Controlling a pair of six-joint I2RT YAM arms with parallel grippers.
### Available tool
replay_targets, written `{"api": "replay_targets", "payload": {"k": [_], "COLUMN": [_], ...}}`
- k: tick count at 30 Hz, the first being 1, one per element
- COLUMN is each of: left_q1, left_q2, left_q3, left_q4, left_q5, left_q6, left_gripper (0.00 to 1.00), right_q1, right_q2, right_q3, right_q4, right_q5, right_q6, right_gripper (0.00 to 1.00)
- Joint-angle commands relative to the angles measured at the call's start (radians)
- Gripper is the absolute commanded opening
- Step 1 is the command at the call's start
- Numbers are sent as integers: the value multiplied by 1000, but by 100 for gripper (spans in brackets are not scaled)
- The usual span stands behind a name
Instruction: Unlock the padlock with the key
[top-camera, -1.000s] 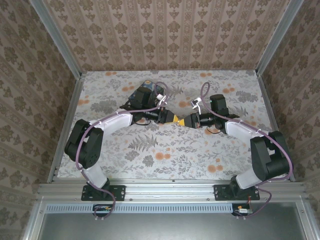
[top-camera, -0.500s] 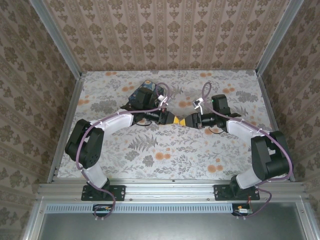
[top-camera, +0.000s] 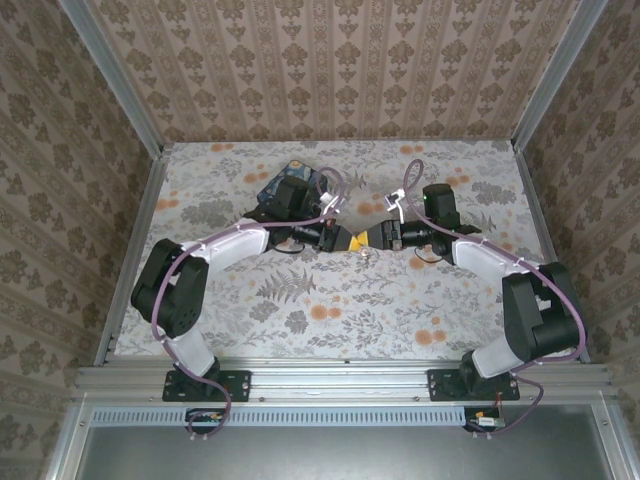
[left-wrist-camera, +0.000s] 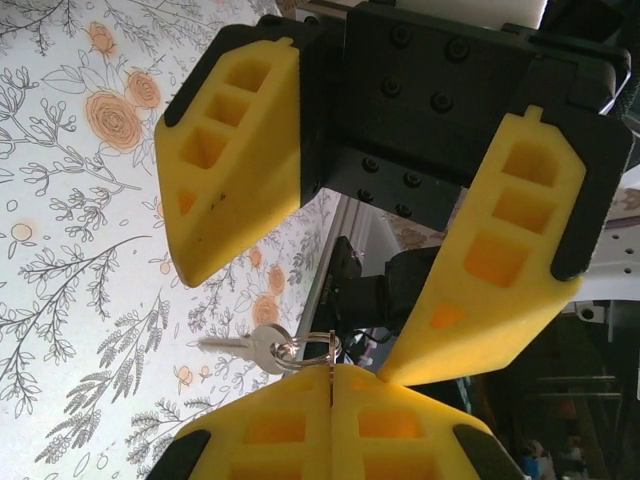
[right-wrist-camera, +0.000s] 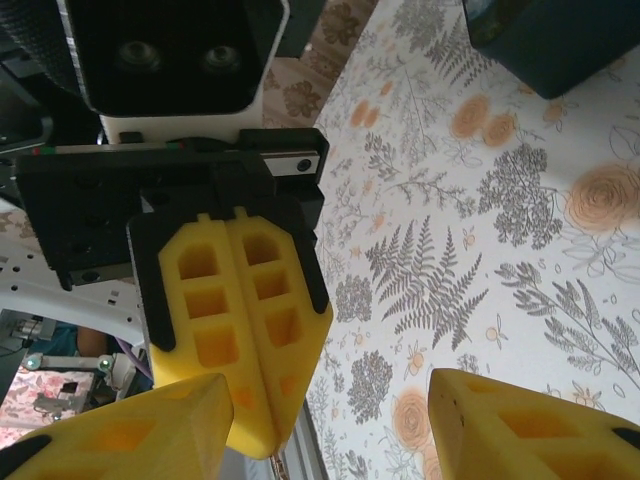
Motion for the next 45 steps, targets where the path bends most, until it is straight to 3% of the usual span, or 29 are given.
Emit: {"api": "replay_targets", "payload": {"k": [1,11,18,29,39,45], "left_q1": [-2,33,44,44,45,46], "left_q2": [-1,-15,-28,-41,-37,-32], "left_q3": [33,-6,-14,-26,-23,-23], "left_q4": [31,125,121,119,120,126], "left_q5": [26,34,37,44,40,34], "left_q6": [1,-63,-60,-58,-61,-66], "left_gripper": [0,0,0,0,0,0], "right_q1": [23,31,29,-5,-11,-10], "right_q2": [0,-24,-41,-48,-51,-57], "right_q3": [-5,-44,-62,-63,-76,-82], "right_q4": [114,67,97,133,166,175], "right_q5": [-76,-139,-114,-65,-79,-89], "right_q6": [50,25,48,82,101,105], "right_gripper": [55,49,31,41,19,16]}}
